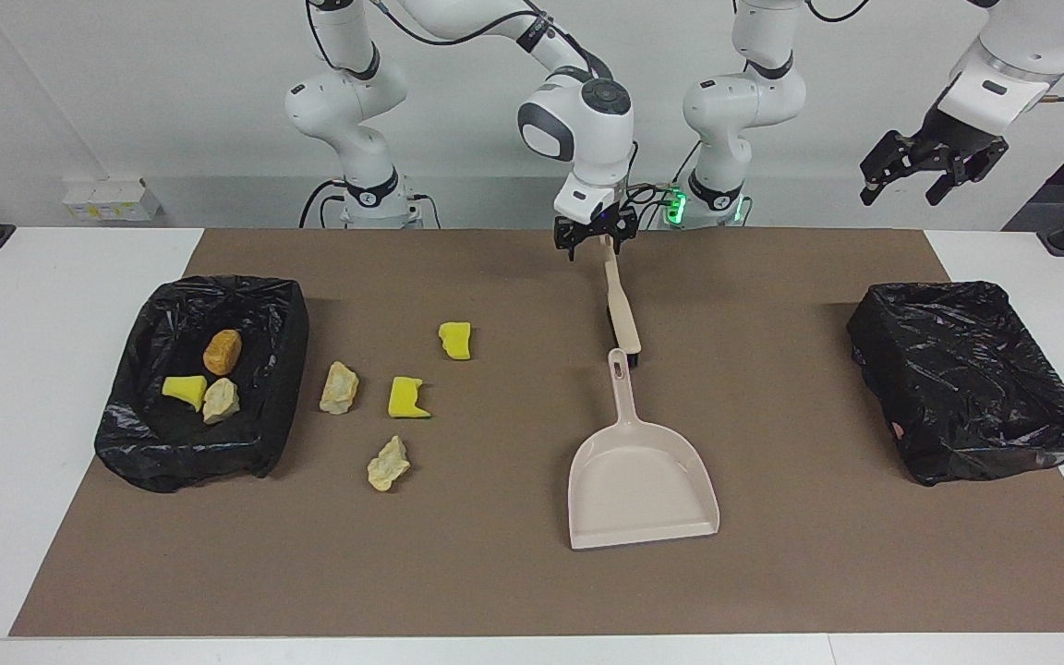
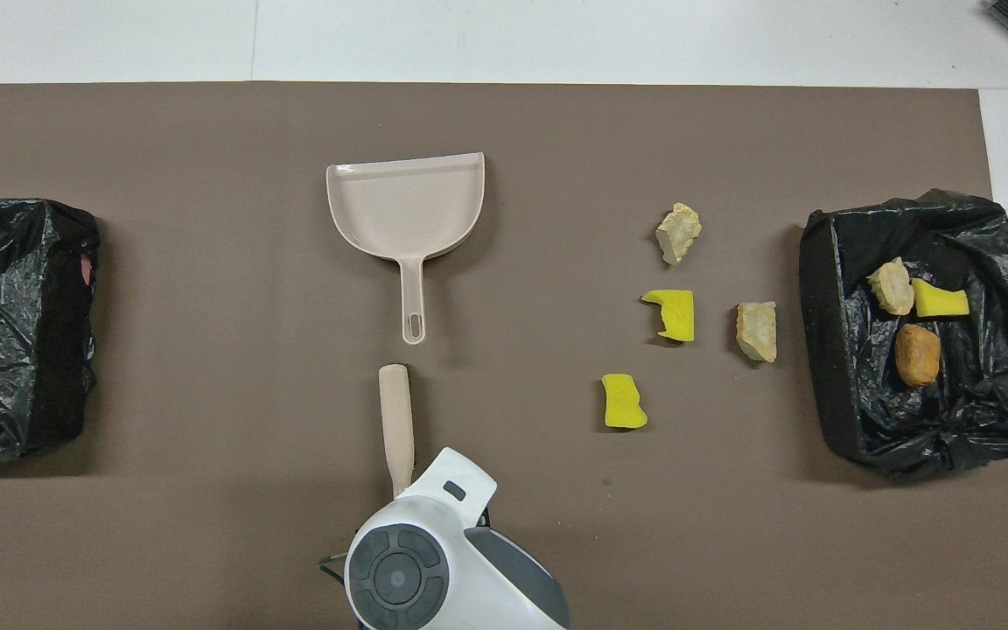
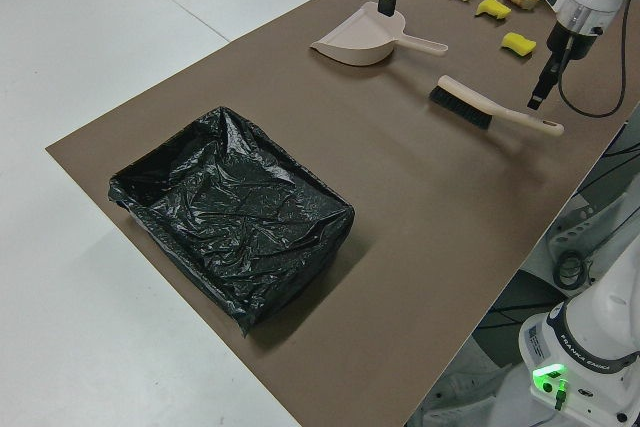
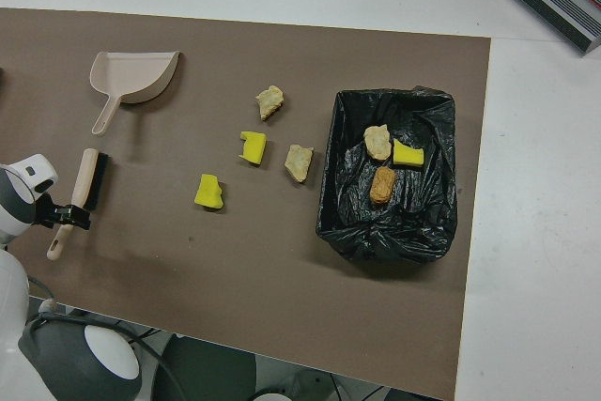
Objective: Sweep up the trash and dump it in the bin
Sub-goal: 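Set the dustpan down and release it with the right gripper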
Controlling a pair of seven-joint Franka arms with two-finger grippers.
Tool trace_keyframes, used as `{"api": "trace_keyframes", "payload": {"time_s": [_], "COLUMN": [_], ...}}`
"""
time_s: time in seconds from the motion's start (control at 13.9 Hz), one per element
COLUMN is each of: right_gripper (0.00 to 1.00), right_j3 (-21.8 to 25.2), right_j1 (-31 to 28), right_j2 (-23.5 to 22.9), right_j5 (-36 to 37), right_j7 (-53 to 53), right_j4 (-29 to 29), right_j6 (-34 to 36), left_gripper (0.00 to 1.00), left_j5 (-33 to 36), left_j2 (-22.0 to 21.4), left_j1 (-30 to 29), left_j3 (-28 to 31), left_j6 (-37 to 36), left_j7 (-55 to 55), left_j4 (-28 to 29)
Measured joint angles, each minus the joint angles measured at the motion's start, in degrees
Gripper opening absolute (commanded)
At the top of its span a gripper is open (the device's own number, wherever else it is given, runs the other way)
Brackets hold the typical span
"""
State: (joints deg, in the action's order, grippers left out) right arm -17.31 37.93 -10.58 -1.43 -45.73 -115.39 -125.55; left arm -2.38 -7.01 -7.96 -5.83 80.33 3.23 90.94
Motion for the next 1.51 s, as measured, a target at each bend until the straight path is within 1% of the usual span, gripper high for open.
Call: {"api": "trace_keyframes", "payload": {"time_s": [0.22,0.5,0.79,0.87,0.94,1.08,1.15,1.23,1.37,1.51], "right_gripper": [0.82,0.79,0.77,0.72,0.59,0.25,0.06,0.00,0.00,0.00], "right_j3": [0.01,0.02,0.02,0.02,0.02,0.03,0.04,0.05,0.09,0.19], "right_j1": [0.46,0.65,2.90,3.15,3.21,3.21,3.21,3.21,3.21,3.18], "right_j2": [-1.60,-2.19,-4.46,-4.82,-5.01,-5.05,-5.06,-5.06,-5.07,-5.03], "right_j5": [0.01,0.03,0.19,0.21,0.25,0.38,0.54,0.75,0.92,0.97], "right_j7": [0.00,0.59,0.93,0.93,0.93,0.95,0.95,0.96,1.03,1.12], "right_j4": [0.61,1.16,2.15,2.43,2.60,2.79,2.82,2.82,2.83,2.97], "right_j6": [-1.44,-1.50,-1.50,-1.51,-1.51,-1.50,-1.50,-1.50,-1.46,-1.39], "left_gripper": [1.00,1.00,1.00,1.00,1.00,1.00,1.00,1.00,1.00,1.00], "left_j5": [0.00,0.00,0.00,-0.03,-0.04,-0.04,-0.04,-0.04,-0.06,-0.07], "left_j2": [0.00,0.00,0.00,-0.02,-0.06,-0.15,-0.19,-0.24,-0.39,-0.37], "left_j1": [0.00,0.00,0.06,0.20,0.52,1.64,1.80,1.80,1.94,3.03], "left_j3": [0.00,0.00,-0.20,-0.67,-1.43,-2.38,-2.54,-2.53,-2.54,-2.58], "left_j6": [0.00,0.00,-0.01,-0.02,-0.02,-0.02,-0.01,0.00,0.54,3.85], "left_j7": [0.00,0.00,-0.01,0.10,0.14,0.04,0.02,0.02,0.02,-0.21], "left_j4": [0.00,0.00,0.00,0.00,0.00,0.00,0.00,0.05,0.44,1.23]}}
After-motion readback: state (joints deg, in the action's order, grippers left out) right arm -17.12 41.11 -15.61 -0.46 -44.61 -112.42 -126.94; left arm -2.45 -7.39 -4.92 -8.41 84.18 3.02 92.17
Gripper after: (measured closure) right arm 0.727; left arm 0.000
